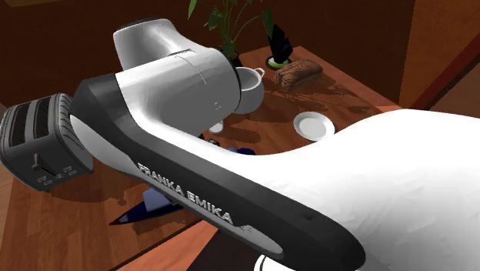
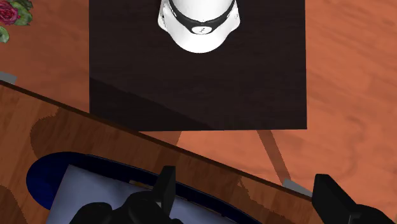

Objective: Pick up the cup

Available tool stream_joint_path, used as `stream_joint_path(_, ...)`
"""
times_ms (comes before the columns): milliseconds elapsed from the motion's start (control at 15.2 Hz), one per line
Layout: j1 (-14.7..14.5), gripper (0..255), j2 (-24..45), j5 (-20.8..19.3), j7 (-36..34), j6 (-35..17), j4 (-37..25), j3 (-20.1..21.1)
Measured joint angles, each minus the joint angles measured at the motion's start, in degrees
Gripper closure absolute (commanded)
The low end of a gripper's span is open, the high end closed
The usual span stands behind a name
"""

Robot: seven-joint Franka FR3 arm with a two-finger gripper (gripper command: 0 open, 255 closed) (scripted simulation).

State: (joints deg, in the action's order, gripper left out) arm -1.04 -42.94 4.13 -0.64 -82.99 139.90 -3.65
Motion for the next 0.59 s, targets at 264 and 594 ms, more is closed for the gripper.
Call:
stream_joint_path(264,0.6,0,1.8,-1.9,2.7,-3.0,0.6,-1.8)
stream_joint_path(594,1.8,0,7.8,-5.6,8.8,-10.6,0.5,-6.0)
